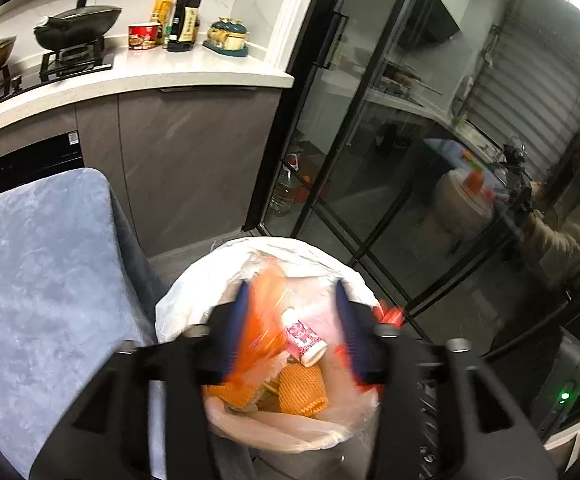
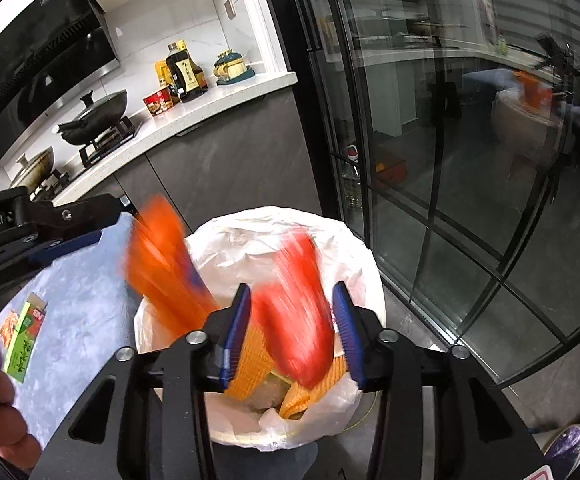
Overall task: Collect trash
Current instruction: 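Open both tools over the bin, dropping the red and orange bags, then move both tools back toward the green box and last orange bag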
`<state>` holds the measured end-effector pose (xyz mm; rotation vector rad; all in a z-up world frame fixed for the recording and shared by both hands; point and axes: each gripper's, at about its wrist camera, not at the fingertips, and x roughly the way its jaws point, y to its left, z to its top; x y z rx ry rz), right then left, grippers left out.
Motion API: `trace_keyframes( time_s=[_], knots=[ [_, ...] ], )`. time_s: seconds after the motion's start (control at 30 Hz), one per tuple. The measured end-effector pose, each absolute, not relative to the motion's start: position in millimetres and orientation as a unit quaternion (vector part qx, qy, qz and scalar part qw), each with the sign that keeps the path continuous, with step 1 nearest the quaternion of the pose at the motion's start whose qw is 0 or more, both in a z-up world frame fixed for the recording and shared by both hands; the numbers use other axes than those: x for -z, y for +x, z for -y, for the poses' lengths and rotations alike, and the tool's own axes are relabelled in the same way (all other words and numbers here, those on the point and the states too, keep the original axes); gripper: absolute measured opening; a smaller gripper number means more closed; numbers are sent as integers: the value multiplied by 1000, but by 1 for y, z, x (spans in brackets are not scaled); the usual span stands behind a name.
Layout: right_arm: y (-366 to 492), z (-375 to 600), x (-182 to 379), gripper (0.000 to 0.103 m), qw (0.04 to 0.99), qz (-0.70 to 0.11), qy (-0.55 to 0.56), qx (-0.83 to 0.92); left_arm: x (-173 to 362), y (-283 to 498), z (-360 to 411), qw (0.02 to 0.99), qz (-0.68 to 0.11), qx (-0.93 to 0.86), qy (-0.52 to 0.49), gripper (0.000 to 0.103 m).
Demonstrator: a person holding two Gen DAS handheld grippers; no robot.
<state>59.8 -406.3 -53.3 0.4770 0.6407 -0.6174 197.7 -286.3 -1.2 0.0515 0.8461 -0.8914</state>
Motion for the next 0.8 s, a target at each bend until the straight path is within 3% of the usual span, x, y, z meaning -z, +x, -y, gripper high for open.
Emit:
trace_keyframes(
  time_s=[0.07,0.43,0.8],
  knots=[
    [60,406,51,54,877,-300,227,298,0,199,281,820,-393,416,17,60],
    [67,381,34,54,888,-293,231,267,-16,213,238,848,-371,378,5,77],
    [99,302,3,59,913,-294,214,187,-26,242,136,885,-364,290,-14,81]
  ],
)
